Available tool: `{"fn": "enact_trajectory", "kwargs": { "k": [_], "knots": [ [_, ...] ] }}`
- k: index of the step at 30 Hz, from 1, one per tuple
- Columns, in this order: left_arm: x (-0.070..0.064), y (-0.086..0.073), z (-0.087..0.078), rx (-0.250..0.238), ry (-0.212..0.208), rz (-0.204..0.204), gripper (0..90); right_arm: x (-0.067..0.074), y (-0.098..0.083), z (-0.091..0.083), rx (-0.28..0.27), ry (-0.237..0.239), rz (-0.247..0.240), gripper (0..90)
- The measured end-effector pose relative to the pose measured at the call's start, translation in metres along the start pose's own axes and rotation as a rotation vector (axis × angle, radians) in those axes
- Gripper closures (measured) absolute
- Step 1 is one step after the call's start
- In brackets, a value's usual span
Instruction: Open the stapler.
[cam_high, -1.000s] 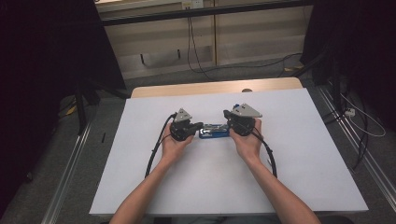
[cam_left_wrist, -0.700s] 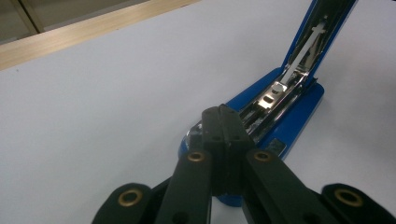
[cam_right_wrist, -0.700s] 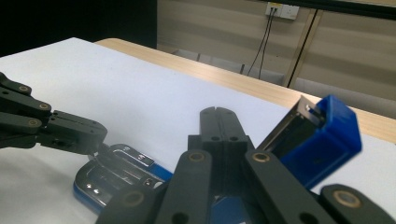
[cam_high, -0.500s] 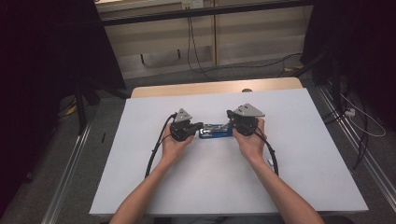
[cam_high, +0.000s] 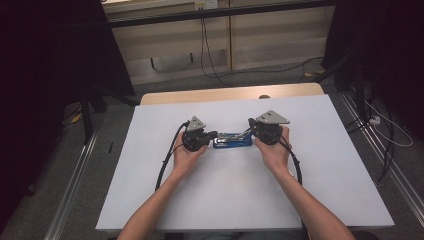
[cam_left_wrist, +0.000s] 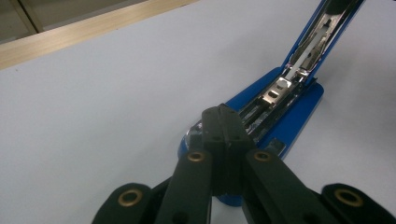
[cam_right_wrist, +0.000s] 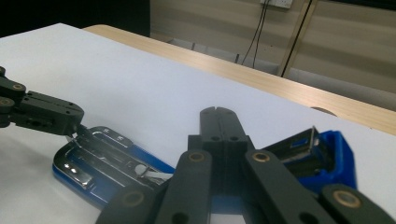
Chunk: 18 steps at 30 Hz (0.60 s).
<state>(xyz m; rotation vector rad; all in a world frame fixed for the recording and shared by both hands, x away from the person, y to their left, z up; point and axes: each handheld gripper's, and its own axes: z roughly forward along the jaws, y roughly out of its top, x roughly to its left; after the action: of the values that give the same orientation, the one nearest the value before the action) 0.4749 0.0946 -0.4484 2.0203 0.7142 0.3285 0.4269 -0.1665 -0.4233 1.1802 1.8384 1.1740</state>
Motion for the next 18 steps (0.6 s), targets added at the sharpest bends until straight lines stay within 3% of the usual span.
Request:
{"fn": "enact_trajectory", "kwargs": {
  "k": [18],
  "knots": [
    [0.000,0.000,0.000,0.001,0.000,-0.003,90.0,-0.021,-0.005,-0.012,0.004,-0.006,-0.008,90.0]
  ]
}}
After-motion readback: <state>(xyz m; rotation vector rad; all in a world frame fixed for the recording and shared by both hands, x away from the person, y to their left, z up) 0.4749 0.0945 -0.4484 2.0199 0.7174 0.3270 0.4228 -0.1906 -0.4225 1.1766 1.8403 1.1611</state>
